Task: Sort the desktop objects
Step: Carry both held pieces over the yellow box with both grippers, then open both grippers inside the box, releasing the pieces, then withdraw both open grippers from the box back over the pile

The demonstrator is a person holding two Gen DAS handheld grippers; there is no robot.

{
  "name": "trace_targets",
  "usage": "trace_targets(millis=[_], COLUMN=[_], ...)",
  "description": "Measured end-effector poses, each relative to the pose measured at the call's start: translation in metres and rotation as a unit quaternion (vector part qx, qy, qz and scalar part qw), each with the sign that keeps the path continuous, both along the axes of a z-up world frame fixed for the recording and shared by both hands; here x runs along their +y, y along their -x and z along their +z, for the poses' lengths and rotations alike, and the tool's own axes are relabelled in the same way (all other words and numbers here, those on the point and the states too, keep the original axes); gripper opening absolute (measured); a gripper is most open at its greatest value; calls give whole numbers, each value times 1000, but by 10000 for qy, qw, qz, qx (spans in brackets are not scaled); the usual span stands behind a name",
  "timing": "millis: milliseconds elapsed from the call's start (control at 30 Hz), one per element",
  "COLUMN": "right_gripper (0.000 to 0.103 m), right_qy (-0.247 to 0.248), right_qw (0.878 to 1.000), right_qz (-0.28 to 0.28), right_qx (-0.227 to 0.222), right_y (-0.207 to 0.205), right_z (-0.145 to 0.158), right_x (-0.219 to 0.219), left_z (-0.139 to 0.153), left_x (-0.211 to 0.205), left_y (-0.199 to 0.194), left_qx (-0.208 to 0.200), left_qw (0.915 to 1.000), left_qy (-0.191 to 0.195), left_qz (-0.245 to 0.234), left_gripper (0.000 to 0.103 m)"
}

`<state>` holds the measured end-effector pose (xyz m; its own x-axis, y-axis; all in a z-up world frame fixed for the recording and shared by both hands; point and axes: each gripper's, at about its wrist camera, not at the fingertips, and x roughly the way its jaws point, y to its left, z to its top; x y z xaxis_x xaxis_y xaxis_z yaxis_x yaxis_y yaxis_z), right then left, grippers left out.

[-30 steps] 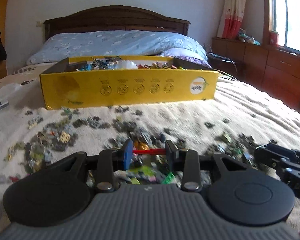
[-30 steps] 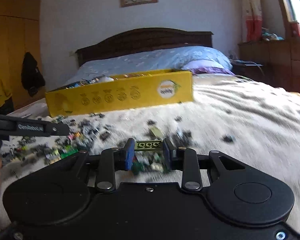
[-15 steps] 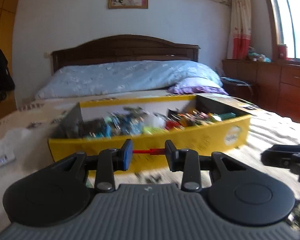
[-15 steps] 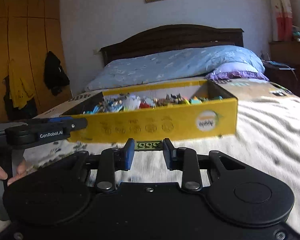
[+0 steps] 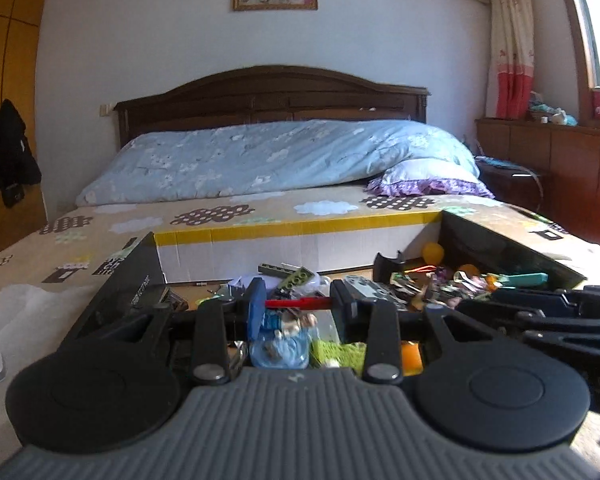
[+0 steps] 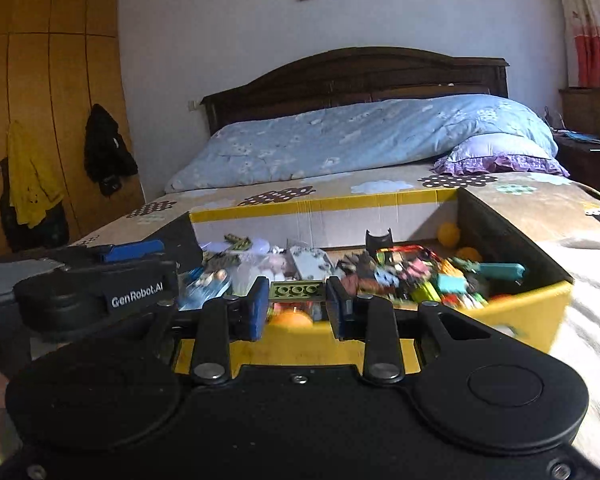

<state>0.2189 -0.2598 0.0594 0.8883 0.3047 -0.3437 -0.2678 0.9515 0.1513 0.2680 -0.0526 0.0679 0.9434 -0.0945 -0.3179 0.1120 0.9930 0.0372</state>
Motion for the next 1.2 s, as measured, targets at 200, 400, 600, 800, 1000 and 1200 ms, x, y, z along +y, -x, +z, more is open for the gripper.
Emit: trace_targets(millis=[200,400,600,800,1000,1200], right_gripper=[30,54,68,81,90,93], right_qy=[106,-110,-99,74,225,314], right_qw=[9998,9994,9996,9999,9997,9995], right_qz=[-142,-199,-161,-32,-93,-69], right_qx=[100,277,215,104,-12,7], right_y=[-46,-58,-33,10,71,135], right_z=[-7,-15,-5,14,23,34], right_x=[9,3,-5,-4,-4,-9], left_z=[-6,-4,10,29,33,37], left_x=[7,17,25,30,28,16], left_y=[-27,-21,2,40,84,134], left_qx=[200,213,184,230,370,359], left_qw=[9998,9995,9994,9990,9988,9993], left_qy=[-11,18,114,195,198,30], left_qz=[85,214,259,319,265,18], left_gripper=[58,78,92,101,103,103])
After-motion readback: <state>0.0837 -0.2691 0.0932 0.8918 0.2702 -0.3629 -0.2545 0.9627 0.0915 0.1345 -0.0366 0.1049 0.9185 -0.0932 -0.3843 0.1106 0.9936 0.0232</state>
